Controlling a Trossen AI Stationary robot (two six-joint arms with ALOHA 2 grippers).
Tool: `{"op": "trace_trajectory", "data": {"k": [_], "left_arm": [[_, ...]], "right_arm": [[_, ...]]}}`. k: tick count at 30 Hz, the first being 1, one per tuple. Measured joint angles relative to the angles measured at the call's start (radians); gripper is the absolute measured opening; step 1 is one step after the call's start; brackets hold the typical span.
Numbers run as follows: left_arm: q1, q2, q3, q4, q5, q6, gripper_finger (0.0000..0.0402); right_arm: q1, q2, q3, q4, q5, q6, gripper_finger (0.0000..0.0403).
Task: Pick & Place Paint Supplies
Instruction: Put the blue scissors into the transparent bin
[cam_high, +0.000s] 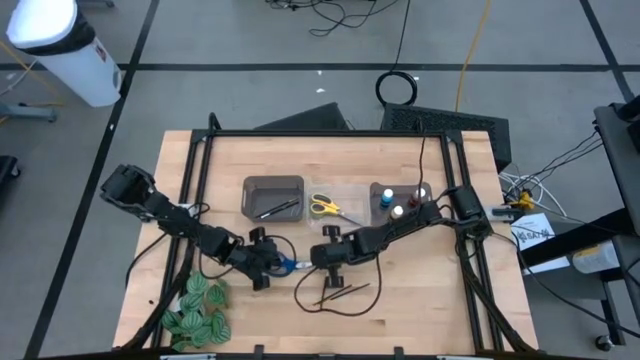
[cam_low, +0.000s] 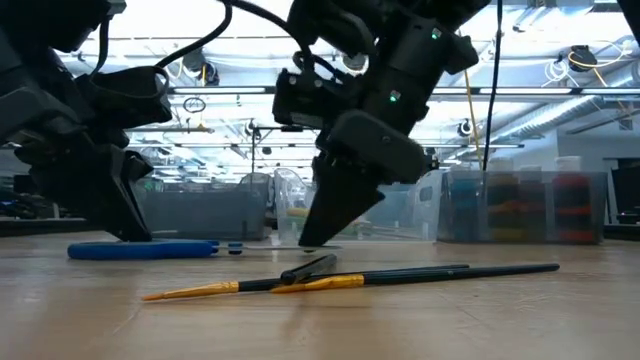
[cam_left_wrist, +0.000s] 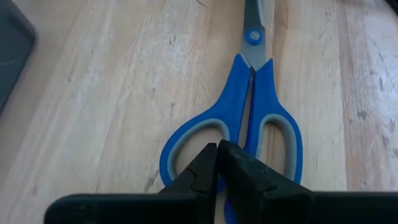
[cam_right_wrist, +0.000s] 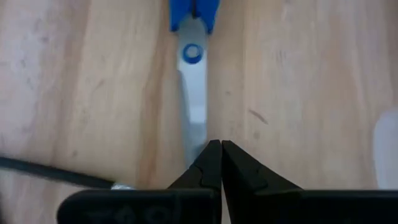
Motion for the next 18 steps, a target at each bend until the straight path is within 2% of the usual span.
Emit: {"op": "trace_trajectory", "data": {"k": [8,12,18], "left_arm": [[0.000,0.000,0.000,-0.002,0.000,0.000,0.0035],[0.000,0.000,0.000,-0.002,0.000,0.000,0.0035],[0.000,0.000,0.000,-0.003,0.000,0.000,0.0035]], "right_arm": [[0.001,-0.021,0.003,0.046,-0.002,0.018,0.0000],[0.002,-0.018,0.001,0.051,-0.058,0.019,0.0000],[0.003,-0.018,-0.012,0.047,-0.055,0.019,0.0000]]}}
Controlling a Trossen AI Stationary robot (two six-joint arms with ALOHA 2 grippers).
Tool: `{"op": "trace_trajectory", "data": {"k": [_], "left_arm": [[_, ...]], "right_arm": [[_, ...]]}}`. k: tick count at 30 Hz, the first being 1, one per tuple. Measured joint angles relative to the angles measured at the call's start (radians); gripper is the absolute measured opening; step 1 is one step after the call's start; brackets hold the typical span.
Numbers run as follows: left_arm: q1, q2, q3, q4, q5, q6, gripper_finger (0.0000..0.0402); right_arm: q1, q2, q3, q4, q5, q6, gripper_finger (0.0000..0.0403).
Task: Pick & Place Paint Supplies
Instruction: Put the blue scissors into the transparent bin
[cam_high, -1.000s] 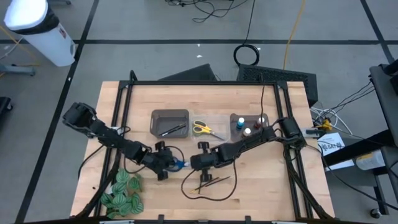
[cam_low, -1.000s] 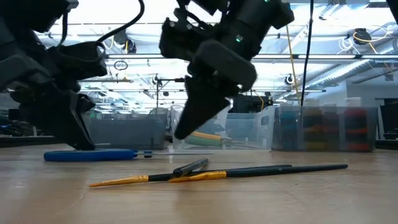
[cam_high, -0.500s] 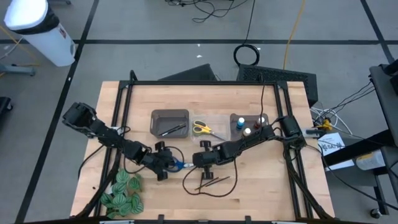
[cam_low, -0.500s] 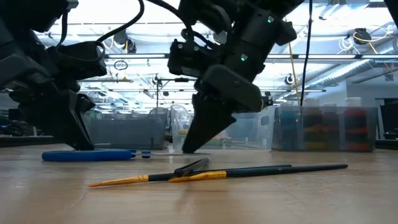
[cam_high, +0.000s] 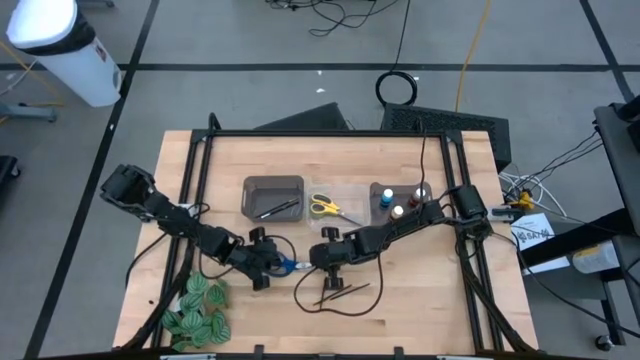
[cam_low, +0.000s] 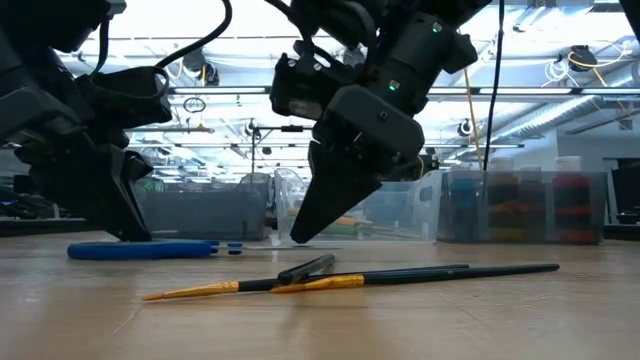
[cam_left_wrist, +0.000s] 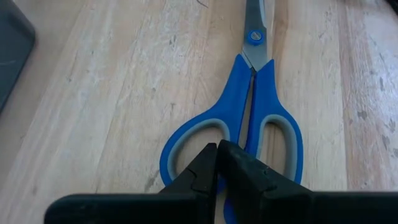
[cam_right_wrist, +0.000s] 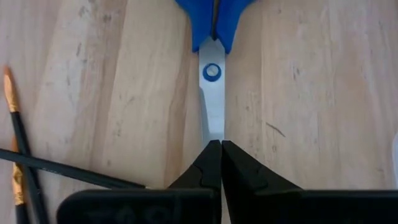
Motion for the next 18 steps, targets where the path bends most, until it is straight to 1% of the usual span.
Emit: {"op": "trace_trajectory", "data": {"k": [15,18], "left_arm": [[0.000,0.000,0.000,0.000,0.000,-0.001,0.0035],[0.000,0.000,0.000,0.000,0.000,-0.003,0.0035]], "right_arm": [[0.006,0.000,-0.004,0.000,-0.002,0.019,0.0000],[0.006,0.003,-0.007,0.004,-0.024,0.019,0.0000]]}}
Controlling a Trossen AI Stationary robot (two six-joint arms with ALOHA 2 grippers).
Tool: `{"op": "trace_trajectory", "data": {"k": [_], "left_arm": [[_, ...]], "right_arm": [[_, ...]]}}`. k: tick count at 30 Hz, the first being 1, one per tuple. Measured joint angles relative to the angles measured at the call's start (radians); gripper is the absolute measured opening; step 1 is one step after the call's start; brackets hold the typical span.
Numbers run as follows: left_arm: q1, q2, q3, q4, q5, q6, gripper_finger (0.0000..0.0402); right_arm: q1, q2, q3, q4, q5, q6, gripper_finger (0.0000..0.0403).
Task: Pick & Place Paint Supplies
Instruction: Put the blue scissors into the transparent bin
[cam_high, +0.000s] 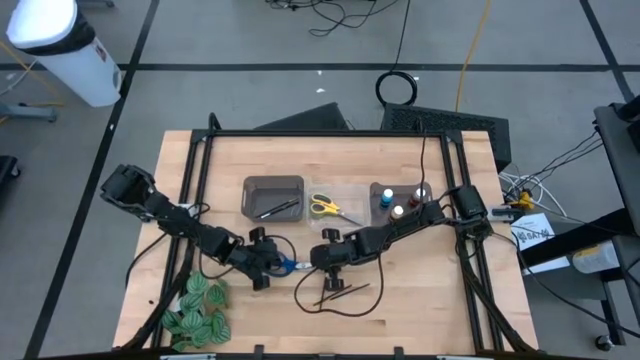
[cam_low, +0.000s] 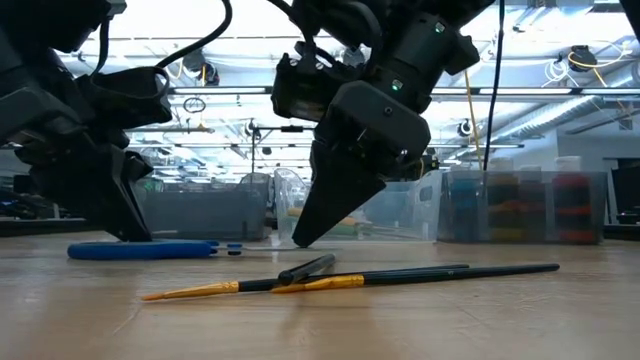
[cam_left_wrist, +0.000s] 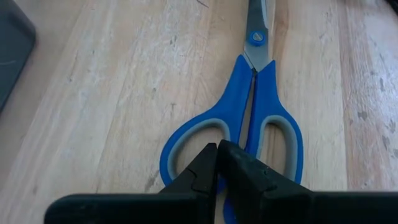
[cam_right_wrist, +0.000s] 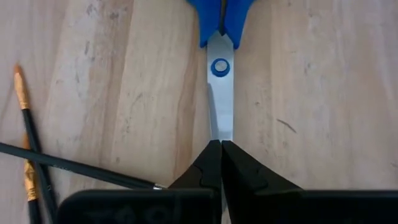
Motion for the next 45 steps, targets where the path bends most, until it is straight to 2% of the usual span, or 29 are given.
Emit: {"op": "trace_trajectory", "data": {"k": [9,13,21,23,28,32,41,45], "left_arm": [[0.000,0.000,0.001,0.008,-0.004,-0.012,0.0035],[0.003,-0.011,0.006,0.010,-0.005,0.047,0.0035],[0.003,-0.163,0.054,-0.044,-0.004,0.170,0.0035],[0.003,-0.201,0.057,-0.055,-0.001,0.168,0.0035],[0.002,-0.228,0.058,-0.060,0.079,0.113,0.0040],[0.003,-0.216,0.058,-0.088,0.105,0.066,0.0080],[0.003,-0.212,0.058,-0.177,0.089,0.138,0.0231],[0.003,-0.186,0.058,-0.165,0.085,0.169,0.0261]], "right_arm": [[0.000,0.001,-0.063,0.022,0.002,0.022,0.0000],[0.000,0.001,-0.092,0.023,0.004,0.045,0.0000],[0.000,0.003,-0.152,0.089,-0.001,0.063,0.0000],[0.000,0.003,-0.153,0.089,-0.001,0.063,0.0000],[0.000,0.004,-0.154,0.092,-0.003,0.063,0.0000],[0.000,0.005,-0.154,0.094,-0.003,0.063,0.0000],[0.000,0.005,-0.155,0.111,-0.003,0.063,0.0000],[0.000,0.005,-0.155,0.113,-0.002,0.063,0.0000]]}}
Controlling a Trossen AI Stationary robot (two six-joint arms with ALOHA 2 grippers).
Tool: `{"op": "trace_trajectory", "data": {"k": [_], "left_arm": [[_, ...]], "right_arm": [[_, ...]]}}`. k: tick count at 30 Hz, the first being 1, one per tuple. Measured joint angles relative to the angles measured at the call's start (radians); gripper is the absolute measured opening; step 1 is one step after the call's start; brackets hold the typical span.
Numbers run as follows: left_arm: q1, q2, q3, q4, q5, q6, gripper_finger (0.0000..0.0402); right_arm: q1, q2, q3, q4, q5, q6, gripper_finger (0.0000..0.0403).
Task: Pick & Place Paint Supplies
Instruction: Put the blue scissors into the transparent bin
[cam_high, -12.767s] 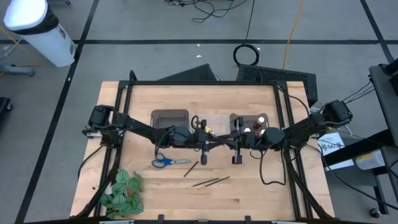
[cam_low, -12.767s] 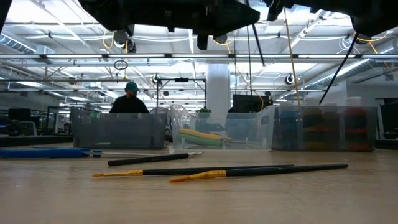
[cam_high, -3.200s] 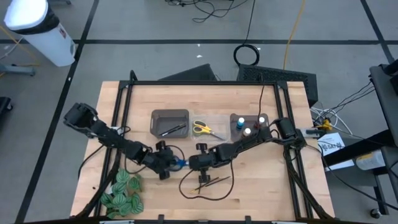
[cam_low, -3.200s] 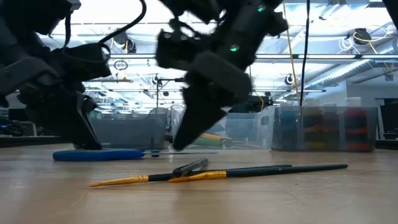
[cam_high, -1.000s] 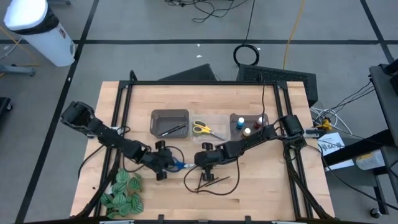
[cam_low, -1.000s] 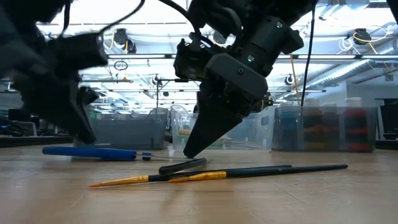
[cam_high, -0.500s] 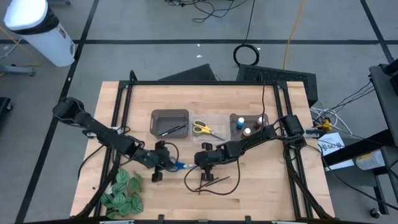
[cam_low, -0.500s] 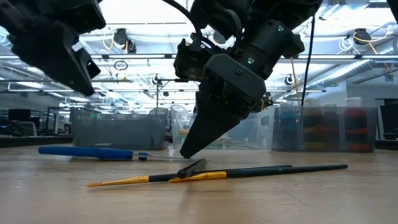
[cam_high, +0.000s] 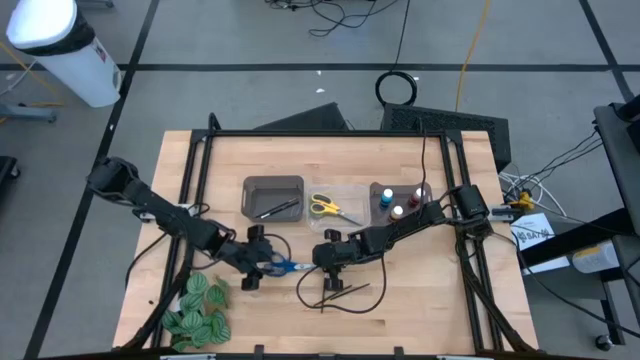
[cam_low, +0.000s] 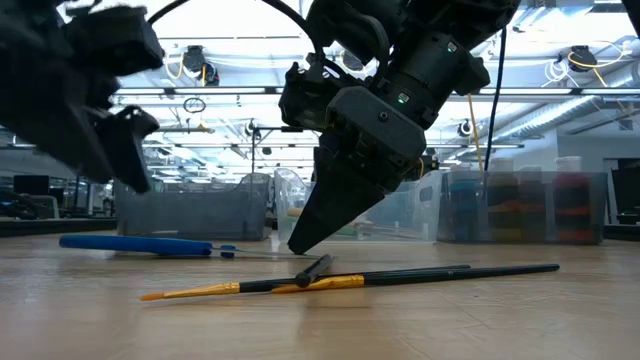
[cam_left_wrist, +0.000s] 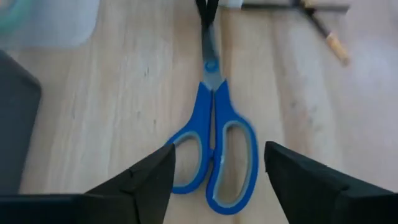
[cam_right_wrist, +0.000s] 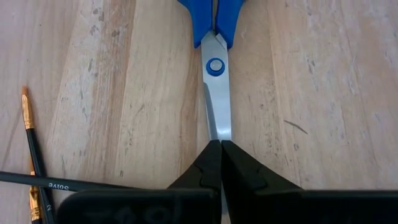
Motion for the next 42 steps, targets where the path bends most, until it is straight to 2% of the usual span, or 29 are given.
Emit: {"op": "trace_trajectory", "data": {"k": [7,21,27,33,42], "left_arm": [[0.003,0.123,0.000,0.000,0.008,0.001,0.0251],[0.006,0.220,0.003,0.055,0.010,-0.001,0.0198],[0.020,0.268,0.005,0.049,0.031,-0.004,0.0159],[0.040,0.290,0.007,0.035,0.073,-0.030,0.0088],[0.052,0.290,0.007,0.038,0.134,-0.055,0.0085]], "right_arm": [[0.000,0.000,0.000,0.000,0.000,0.000,0.0000],[0.000,0.000,0.000,0.000,0.000,0.000,0.0000],[0.000,0.000,0.000,0.000,0.001,0.000,0.0000],[-0.001,-0.001,0.000,-0.004,0.012,0.001,0.0000],[-0.001,-0.001,0.000,-0.002,0.007,0.014,0.0000]]}}
